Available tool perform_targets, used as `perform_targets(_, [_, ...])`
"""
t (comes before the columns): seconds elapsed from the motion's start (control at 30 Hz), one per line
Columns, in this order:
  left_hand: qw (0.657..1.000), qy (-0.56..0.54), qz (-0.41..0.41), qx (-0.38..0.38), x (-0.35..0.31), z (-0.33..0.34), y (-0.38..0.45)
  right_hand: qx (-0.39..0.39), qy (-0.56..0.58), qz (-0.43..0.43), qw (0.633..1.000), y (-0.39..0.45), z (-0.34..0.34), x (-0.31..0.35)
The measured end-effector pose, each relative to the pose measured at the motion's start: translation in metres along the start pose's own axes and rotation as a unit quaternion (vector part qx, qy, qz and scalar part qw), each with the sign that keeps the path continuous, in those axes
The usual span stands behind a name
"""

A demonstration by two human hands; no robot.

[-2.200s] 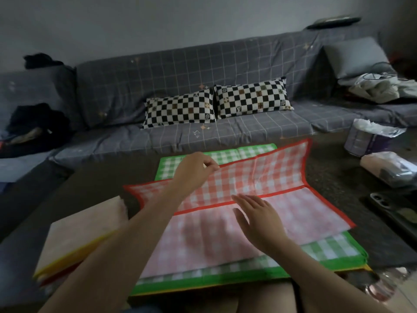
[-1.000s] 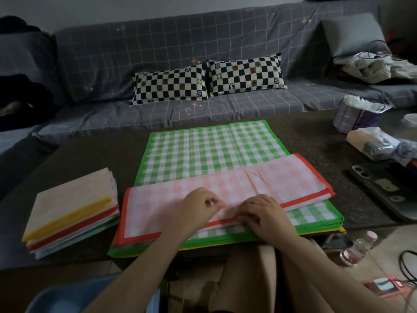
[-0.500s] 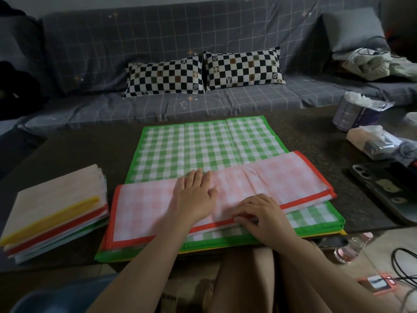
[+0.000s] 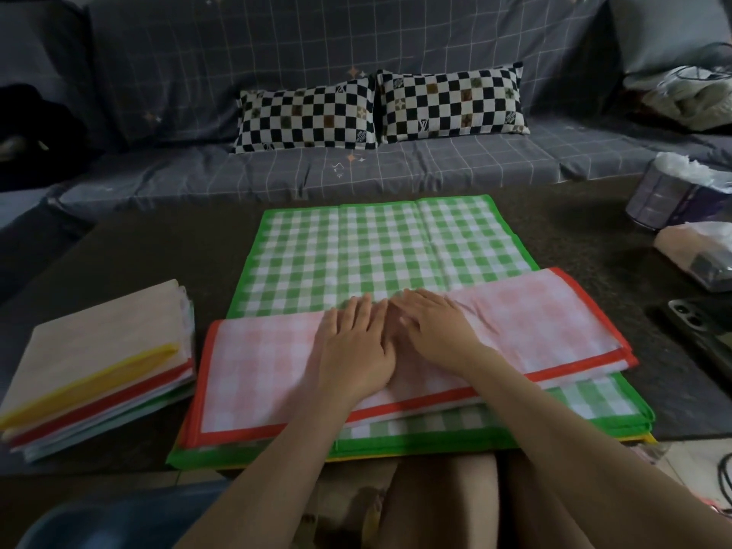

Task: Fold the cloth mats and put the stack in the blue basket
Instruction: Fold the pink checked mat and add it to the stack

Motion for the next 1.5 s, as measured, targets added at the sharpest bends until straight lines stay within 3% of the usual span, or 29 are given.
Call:
perform_targets(0.27, [1.000, 0.016, 0.013, 0.021, -0.001, -0.001, -0.001, 0.055, -0.054, 0.130, 0.988, -0.029, -0.001, -0.052])
perform_targets(0.5, [0.999, 0.025, 0.012, 0.024, 0.001, 0.000, -0.001, 0.038, -0.083, 0.235, 0.968, -0.063, -0.024, -0.113])
perform_targets(0.97, [1.000, 0.007, 0.001, 0.017, -0.001, -0.007, -0.004, 0.056, -0.085, 0.279, 0.955, -0.067, -0.030, -0.117])
perform_targets(1.1, [1.000, -0.003, 0.002, 0.020, -0.002, -0.006, -0.004, 0.038, -0.048, 0.254, 0.965, -0.058, -0.031, -0.096])
perform_targets(1.3, [1.000, 0.002, 0.005, -0.004, -0.001, -0.006, -0.001, -0.001, 0.034, 0.094, 0.995, -0.018, -0.010, -0.019])
perform_targets(1.5, [1.000, -0.016, 0.005, -0.013, 0.001, -0.003, 0.000, 0.020, -0.063, 0.065, 0.996, -0.017, 0.008, -0.009])
Point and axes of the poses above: each hand's wrist, its own y-axis towards the middle knuckle, its own z-axis out of the palm, x = y × z, the point moved 8 cm from there along y, towards the middle knuckle, and after that the axes turned 14 degrees about -z, right-handed, at the moved point
